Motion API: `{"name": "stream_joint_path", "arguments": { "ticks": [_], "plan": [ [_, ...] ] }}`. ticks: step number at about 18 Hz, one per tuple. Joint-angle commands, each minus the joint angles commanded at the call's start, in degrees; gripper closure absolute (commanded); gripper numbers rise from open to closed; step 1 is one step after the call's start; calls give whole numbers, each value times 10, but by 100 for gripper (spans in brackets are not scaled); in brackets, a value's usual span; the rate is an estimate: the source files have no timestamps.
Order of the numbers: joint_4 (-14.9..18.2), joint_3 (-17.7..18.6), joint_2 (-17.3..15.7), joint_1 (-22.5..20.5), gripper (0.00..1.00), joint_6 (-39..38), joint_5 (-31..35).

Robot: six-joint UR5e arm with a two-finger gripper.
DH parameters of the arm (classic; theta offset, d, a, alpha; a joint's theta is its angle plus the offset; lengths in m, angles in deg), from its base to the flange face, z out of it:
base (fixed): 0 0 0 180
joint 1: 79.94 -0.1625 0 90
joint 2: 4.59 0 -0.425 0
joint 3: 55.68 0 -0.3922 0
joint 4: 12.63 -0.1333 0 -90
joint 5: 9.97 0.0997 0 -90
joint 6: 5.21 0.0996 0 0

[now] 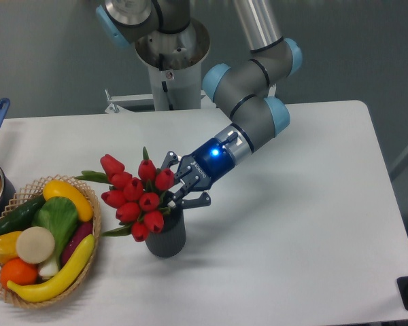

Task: Insert the flowers into the vase
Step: 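Open the gripper to release the tulip bunch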

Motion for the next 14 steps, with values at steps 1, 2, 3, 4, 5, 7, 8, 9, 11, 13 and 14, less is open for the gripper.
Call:
{"name": "stream_joint_path", "arguments": {
  "ticks": [1, 2, 3, 4, 5, 7, 8, 9, 11, 13, 14],
  "plan": [
    [1, -2, 1, 0, 40, 1, 0],
    [1, -3, 0, 0, 26, 6, 0],
    [1, -2, 0, -1, 17, 12, 0],
    [2, 0, -1, -3, 13, 15, 0],
    [2, 0, -2, -4, 9, 15, 0],
    [1, 0, -3, -7, 0, 16, 0],
    [0, -2, -4, -8, 0, 16, 0],
    [0, -3, -4, -11, 0, 17, 0],
    [-1, -5, -11, -20, 0, 20, 1],
    [-1, -8, -25, -39, 0, 20, 9],
    [-1, -13, -27, -47, 0, 20, 21]
  ]
}}
